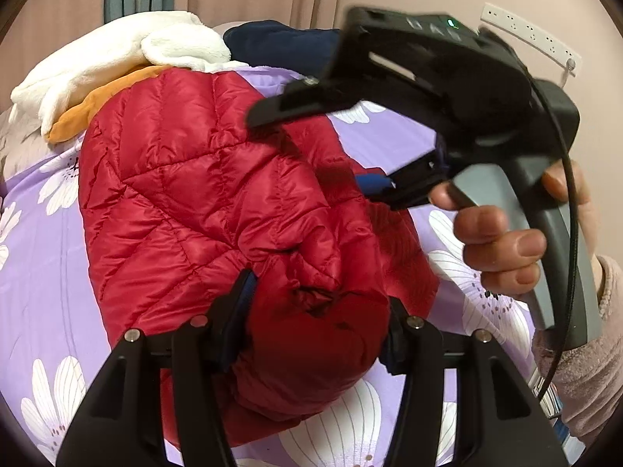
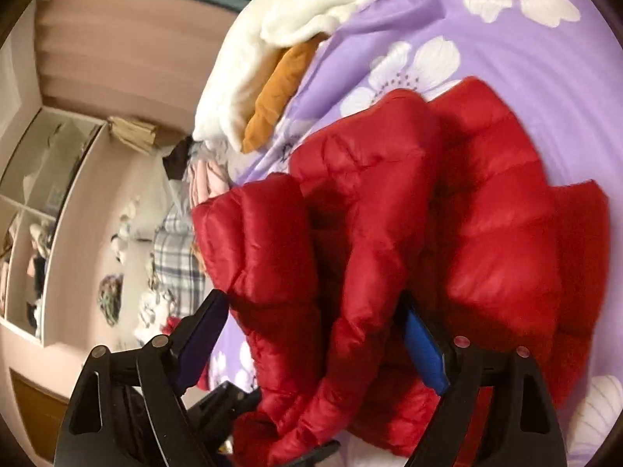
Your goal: Fold large clothes
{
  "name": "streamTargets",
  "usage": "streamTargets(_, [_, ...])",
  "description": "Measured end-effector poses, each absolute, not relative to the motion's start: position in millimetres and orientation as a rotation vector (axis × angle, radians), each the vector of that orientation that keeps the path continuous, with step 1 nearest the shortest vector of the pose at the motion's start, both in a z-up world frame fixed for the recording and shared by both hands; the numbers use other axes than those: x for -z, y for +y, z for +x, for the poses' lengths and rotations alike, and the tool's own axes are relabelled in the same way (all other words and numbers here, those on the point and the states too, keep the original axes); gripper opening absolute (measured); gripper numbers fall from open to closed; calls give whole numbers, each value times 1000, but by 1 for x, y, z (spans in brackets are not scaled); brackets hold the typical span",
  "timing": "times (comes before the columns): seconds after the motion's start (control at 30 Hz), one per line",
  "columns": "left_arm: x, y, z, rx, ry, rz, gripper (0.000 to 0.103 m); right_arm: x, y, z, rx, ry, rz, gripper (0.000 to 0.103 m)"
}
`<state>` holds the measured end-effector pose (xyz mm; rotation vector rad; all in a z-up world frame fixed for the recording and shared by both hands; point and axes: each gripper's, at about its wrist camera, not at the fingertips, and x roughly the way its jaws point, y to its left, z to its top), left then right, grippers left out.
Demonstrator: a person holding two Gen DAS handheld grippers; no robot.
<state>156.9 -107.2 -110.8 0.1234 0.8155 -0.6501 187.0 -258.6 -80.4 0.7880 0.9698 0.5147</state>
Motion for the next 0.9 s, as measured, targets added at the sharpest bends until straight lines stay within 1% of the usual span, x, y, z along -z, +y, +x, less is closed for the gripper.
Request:
streamTargets(0.07, [111,-106,158,658,817,122,55,71,-250,189,-533,942,735,86])
streamTargets(0.1, [111,-105,159,658,818,121,57,68,-244,191,-531,937,682,72])
streamTargets(0.13, [111,-104,160,657,822,116,58,67,-237,193,-521,941,639,49])
streamTargets(0.23, [112,-100,160,666,847,70,58,70,-231,193,-465,932,557,23])
streamTargets(0.33, [100,-88,156,683,851,10,58,56,-237,183,-445,840,534,17])
streamTargets(0.37, [93,-83,154,700,845,-12,58,52,-240,179,-444,807,545,16])
streamTargets(0.47, [67,-64,142,742,786,-76,64,44,-257,170,-467,734,590,16])
streamTargets(0.53, [53,-51,139,733,742,-112,73,43,-271,164,-446,700,614,16])
streamTargets(0.6, [45,-43,143,686,705,-124,73,49,-284,163,-426,690,659,16])
streamTargets(0.67, [46,-38,154,650,714,-143,73,58,-301,161,-408,680,727,16])
streamTargets(0.73, [53,-38,173,644,747,-186,71,67,-320,153,-406,651,781,16])
streamTargets(0.8, [62,-46,188,603,772,-159,69,76,-332,149,-394,625,835,16])
streamTargets(0.9, [74,-65,209,591,818,-117,52,93,-347,142,-366,615,904,16])
